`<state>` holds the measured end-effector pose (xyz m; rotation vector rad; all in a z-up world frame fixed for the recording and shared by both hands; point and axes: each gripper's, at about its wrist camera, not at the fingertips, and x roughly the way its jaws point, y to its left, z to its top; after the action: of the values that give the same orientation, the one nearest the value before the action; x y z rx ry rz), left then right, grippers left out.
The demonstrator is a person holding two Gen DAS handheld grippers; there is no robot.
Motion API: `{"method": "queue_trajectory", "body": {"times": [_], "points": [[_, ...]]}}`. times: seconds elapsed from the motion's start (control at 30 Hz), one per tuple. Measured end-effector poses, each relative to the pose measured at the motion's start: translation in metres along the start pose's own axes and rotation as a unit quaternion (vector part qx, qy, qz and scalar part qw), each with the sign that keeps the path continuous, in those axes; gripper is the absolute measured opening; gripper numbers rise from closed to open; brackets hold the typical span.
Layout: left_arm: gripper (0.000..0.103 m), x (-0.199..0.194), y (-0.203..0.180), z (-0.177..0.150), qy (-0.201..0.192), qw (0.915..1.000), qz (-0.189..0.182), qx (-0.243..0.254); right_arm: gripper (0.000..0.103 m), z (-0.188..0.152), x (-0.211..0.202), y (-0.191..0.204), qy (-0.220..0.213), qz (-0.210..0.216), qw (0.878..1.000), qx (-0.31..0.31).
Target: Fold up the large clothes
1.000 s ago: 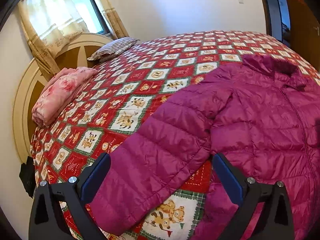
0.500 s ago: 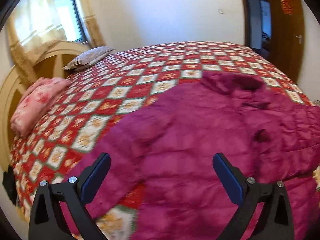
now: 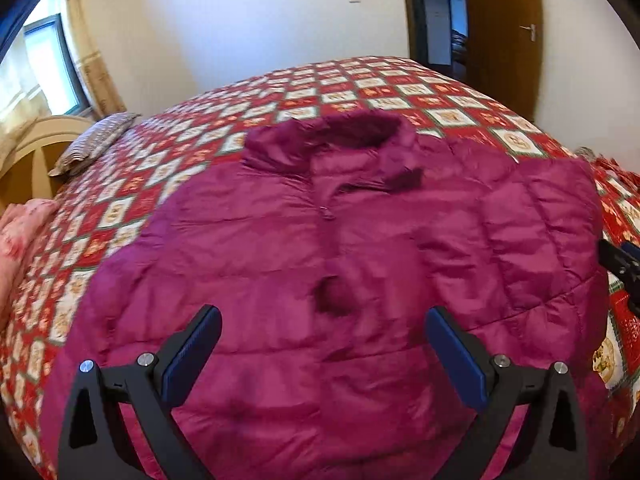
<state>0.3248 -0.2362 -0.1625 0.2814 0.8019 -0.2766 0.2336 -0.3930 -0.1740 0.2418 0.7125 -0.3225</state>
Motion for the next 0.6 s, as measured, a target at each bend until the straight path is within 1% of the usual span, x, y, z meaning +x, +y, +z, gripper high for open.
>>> {"method": "queue_trajectory", "body": {"times": [0.03,0.07,0.1,0.13,0.2,0.23,0.33,0.37,0.43,0.53,0.57,0.6], "points": [[0.074,0.003,-0.002,-0.001,0.001,1.0,-0.002,0.003,0.063,-0.001,0.002,0.003,0.001,0.008,1.0,-0.006],[0.04,0.008,-0.003,-0.002,0.011,0.9998,-0.012,0.007,0.063,-0.003,0.004,0.008,0.003,0.019,1.0,-0.015],[0.018,0.011,-0.002,-0.004,0.018,0.9995,-0.024,0.005,0.063,-0.004,0.006,0.012,0.005,0.024,0.999,-0.024],[0.017,0.011,0.002,-0.004,0.019,0.9991,-0.037,-0.001,0.063,-0.006,0.007,0.015,0.005,0.026,0.999,-0.029],[0.011,0.002,0.009,-0.007,-0.003,0.9996,-0.028,-0.001,0.063,-0.009,0.008,0.02,0.005,0.031,0.999,-0.04],[0.011,-0.003,0.013,-0.009,-0.011,0.9997,-0.023,0.003,0.063,-0.009,0.009,0.021,0.004,0.031,0.999,-0.042],[0.004,-0.016,0.032,-0.011,-0.022,0.9996,-0.016,-0.001,0.063,-0.01,0.008,0.025,0.003,0.03,0.999,-0.045],[0.002,-0.021,0.039,-0.012,-0.029,0.9996,-0.007,-0.001,0.063,-0.009,0.007,0.027,0.001,0.031,0.998,-0.047],[0.002,-0.028,0.051,-0.014,-0.037,0.9993,0.011,0.0,0.063,-0.008,0.006,0.033,0.001,0.033,0.998,-0.054],[0.002,-0.033,0.073,-0.017,-0.041,0.9988,0.023,-0.011,0.063,-0.007,0.004,0.041,0.001,0.038,0.997,-0.06],[0.002,-0.031,0.078,-0.019,-0.038,0.9989,0.024,-0.016,0.063,-0.007,0.004,0.044,0.002,0.033,0.997,-0.066],[0.002,-0.031,0.081,-0.021,-0.036,0.999,0.016,-0.022,0.063,-0.007,0.005,0.044,0.0,0.019,0.997,-0.069]]}}
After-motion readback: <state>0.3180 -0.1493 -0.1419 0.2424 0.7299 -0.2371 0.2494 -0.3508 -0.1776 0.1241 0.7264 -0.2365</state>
